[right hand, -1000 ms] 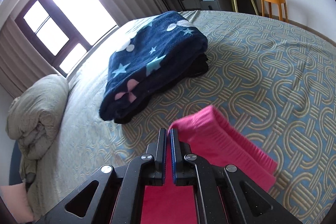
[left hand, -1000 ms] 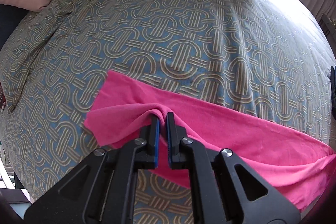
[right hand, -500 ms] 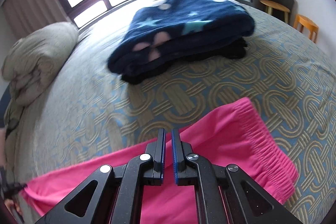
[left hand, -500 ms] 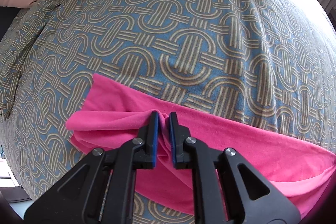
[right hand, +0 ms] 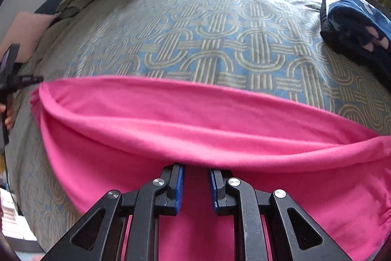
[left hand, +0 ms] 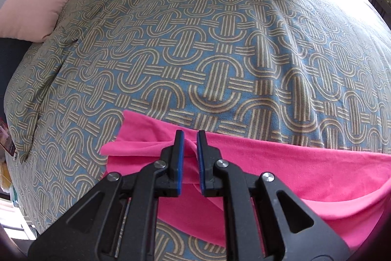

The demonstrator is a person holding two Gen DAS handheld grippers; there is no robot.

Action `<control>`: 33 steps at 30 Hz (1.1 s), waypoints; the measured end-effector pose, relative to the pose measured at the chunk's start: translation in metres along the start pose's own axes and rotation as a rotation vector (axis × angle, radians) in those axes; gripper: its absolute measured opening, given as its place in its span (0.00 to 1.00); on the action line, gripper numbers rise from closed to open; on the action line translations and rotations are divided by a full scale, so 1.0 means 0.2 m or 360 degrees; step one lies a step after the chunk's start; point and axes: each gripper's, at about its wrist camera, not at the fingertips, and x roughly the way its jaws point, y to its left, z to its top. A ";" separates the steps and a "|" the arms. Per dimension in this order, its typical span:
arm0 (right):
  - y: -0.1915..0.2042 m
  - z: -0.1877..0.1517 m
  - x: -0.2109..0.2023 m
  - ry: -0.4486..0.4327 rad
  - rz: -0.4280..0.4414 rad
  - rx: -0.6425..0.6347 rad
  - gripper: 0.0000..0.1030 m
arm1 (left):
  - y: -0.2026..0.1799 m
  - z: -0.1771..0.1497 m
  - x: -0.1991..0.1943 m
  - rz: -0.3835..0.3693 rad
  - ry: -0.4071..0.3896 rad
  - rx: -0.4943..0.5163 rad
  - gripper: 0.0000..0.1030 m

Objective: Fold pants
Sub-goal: 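Open both tools to release the folded pants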

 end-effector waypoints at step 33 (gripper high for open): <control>0.58 0.10 -0.13 -0.0196 -0.0055 -0.0266 0.23 | 0.37 -0.21 -0.14 0.0030 -0.0201 -0.0001 0.45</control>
